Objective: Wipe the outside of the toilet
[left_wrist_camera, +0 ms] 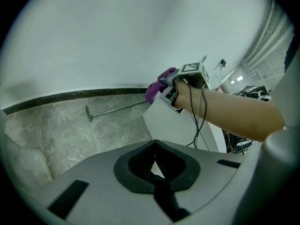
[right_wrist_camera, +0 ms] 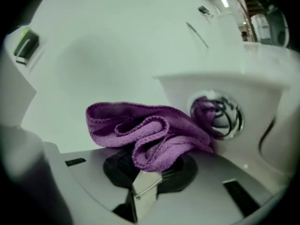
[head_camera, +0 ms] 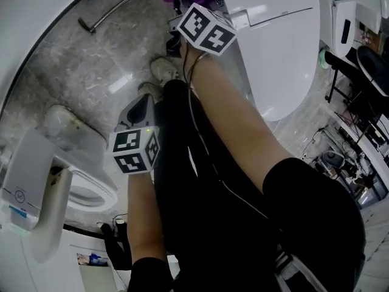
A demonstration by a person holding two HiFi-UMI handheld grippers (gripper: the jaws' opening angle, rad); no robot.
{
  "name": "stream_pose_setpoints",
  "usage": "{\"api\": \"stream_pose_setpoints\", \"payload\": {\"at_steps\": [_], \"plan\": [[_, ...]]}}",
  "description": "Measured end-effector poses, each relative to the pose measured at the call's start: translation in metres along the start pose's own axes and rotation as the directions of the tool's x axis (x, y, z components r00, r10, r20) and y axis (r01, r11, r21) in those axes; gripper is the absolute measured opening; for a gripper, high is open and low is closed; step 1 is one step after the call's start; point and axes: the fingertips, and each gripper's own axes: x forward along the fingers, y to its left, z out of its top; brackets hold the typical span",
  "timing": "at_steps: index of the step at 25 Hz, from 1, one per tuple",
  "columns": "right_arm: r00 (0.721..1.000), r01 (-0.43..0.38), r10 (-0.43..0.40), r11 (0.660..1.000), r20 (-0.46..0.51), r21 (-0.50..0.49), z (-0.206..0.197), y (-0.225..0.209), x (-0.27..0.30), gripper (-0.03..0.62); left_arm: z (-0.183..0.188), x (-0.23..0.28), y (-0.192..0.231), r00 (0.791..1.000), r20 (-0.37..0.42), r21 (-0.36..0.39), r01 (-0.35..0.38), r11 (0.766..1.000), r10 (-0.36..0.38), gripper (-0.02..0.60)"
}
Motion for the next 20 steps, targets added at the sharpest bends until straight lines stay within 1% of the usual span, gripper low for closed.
{"api": "stream_pose_setpoints", "payload": {"at_steps": [2, 4, 7, 9, 10, 11, 13, 14, 16, 18, 20], "plan": [[0.997, -0.068, 0.069, 0.994, 0.017, -0.085, 0.014, 0.029, -0.02, 0.067, 0.007, -0.013, -0.001, 1.0, 0.023, 0.019, -0.011, 1.0, 0.011, 0.009], [0.994, -0.101, 0.107, 0.981, 0.024, -0.163, 0.03, 0.053, -0.053, 0.067, 0.017, -0.036, -0.008, 0.999, 0.049, 0.033, -0.021, 0.999, 0.02, 0.011], [0.992, -0.117, 0.128, 0.954, 0.021, -0.278, 0.059, 0.075, -0.121, 0.067, 0.035, -0.081, -0.04, 0.995, 0.098, 0.041, -0.022, 0.999, 0.018, 0.009], [0.99, -0.109, 0.134, 0.936, 0.052, -0.334, 0.091, 0.085, -0.163, 0.067, 0.059, -0.106, -0.066, 0.988, 0.157, 0.079, -0.025, 0.997, 0.013, 0.009], [0.987, -0.104, 0.14, 0.931, 0.08, -0.349, 0.11, 0.089, -0.18, 0.067, 0.074, -0.116, -0.077, 0.982, 0.187, 0.121, -0.044, 0.992, 0.02, 0.009], [0.983, -0.097, 0.145, 0.93, 0.113, -0.355, 0.13, 0.092, -0.197, 0.067, 0.089, -0.125, -0.089, 0.977, 0.213, 0.178, -0.074, 0.981, 0.035, 0.009], [0.976, -0.065, 0.132, 0.935, 0.173, -0.349, 0.172, 0.091, -0.234, 0.067, 0.117, -0.143, -0.119, 0.967, 0.25, 0.287, -0.125, 0.95, 0.052, 0.009], [0.973, -0.042, 0.116, 0.938, 0.198, -0.344, 0.191, 0.089, -0.254, 0.067, 0.128, -0.154, -0.139, 0.964, 0.264, 0.318, -0.127, 0.94, 0.041, 0.009], [0.966, 0.001, 0.086, 0.941, 0.244, -0.337, 0.227, 0.086, -0.299, 0.067, 0.147, -0.178, -0.186, 0.956, 0.292, 0.344, -0.097, 0.934, -0.008, 0.009], [0.953, 0.033, 0.07, 0.943, 0.293, -0.332, 0.261, 0.086, -0.34, 0.068, 0.165, -0.201, -0.232, 0.945, 0.323, 0.373, -0.073, 0.925, -0.056, 0.009], [0.944, 0.061, 0.053, 0.942, 0.326, -0.329, 0.284, 0.084, -0.382, 0.068, 0.171, -0.221, -0.272, 0.938, 0.335, 0.404, -0.054, 0.913, -0.093, 0.009]]}}
